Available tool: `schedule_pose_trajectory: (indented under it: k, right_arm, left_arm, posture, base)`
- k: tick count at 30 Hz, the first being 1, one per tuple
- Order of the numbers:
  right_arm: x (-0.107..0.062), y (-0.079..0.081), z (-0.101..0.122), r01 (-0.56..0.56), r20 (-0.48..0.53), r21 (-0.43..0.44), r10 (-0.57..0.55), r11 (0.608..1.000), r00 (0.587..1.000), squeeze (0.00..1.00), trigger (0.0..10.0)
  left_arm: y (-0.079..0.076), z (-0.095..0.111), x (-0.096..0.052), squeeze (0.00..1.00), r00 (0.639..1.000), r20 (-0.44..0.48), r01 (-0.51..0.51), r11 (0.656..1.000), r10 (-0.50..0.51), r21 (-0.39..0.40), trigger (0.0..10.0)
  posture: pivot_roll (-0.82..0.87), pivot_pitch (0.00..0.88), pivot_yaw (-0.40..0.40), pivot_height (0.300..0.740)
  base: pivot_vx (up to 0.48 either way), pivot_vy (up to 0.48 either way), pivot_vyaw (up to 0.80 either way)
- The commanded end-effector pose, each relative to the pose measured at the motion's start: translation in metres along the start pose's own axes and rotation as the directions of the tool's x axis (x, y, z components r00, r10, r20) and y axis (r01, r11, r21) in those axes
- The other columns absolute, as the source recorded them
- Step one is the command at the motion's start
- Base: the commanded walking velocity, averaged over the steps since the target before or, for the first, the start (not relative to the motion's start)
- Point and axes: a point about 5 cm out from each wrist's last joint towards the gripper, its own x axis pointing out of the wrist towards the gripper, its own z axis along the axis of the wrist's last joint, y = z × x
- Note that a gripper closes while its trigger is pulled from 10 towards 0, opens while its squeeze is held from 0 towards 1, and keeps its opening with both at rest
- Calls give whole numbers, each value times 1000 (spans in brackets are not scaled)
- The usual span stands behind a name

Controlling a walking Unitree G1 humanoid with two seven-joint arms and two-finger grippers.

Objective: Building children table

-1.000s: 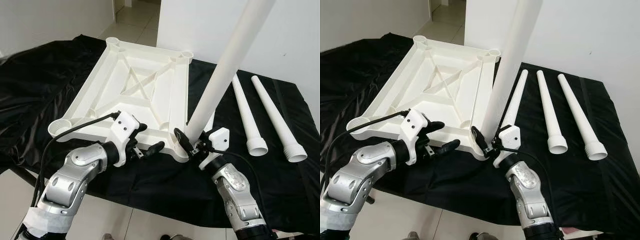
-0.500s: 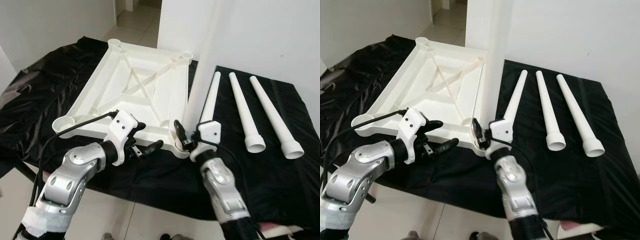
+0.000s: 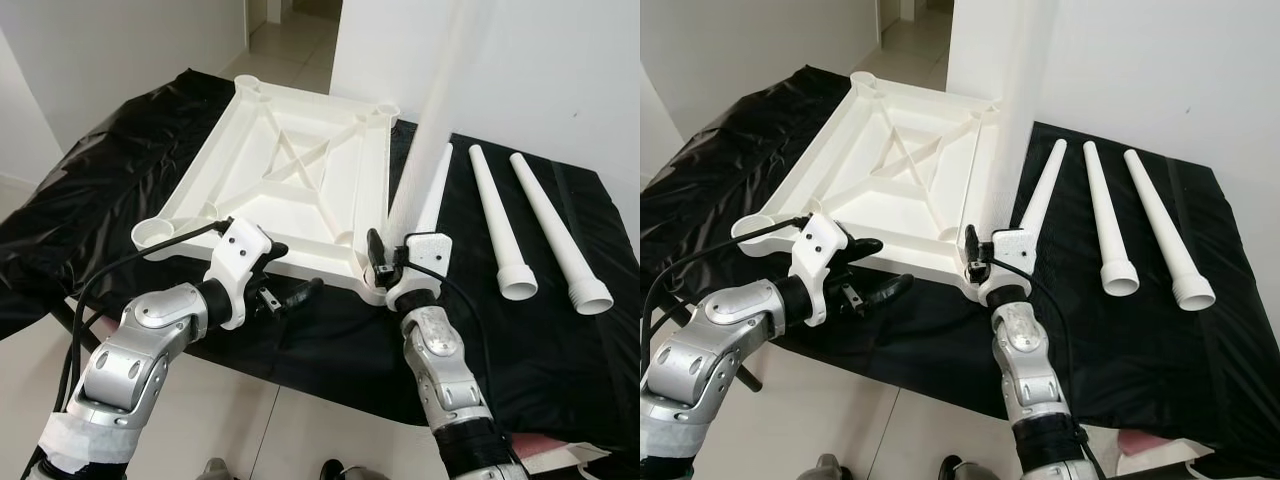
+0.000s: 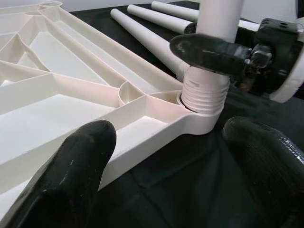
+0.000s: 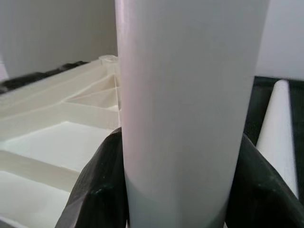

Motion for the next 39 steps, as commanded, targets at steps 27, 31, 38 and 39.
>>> schedule_pose_trajectory:
  k: [27, 31, 38, 39]
  right_arm:
    - [20, -27, 77, -81, 228, 104, 56, 991, 972, 0, 10000]
    - [16, -31, 68, -57, 194, 76, 42, 995, 980, 0, 10000]
    - [5, -35, 49, -9, 103, 42, 5, 999, 995, 0, 10000]
    - [4, -36, 49, -9, 101, 38, 5, 999, 995, 0, 10000]
  left_arm:
    - [-7, -8, 6, 0, 1000, -19, 23, 1000, -24, -17, 10000]
    - [-8, -11, 10, 0, 999, -34, 32, 999, -33, -9, 10000]
    - [-4, -22, 20, 0, 994, -91, 54, 998, -52, 25, 10000]
    - [-3, -24, 21, 0, 993, -103, 57, 998, -53, 31, 10000]
  posture:
    - [72, 85, -67, 740]
    - [73, 86, -69, 740]
    - [65, 92, -70, 740]
    - [63, 93, -68, 740]
  base:
    - [0, 0, 0]
    - [0, 0, 0]
    - [0, 0, 0]
    - [0, 0, 0]
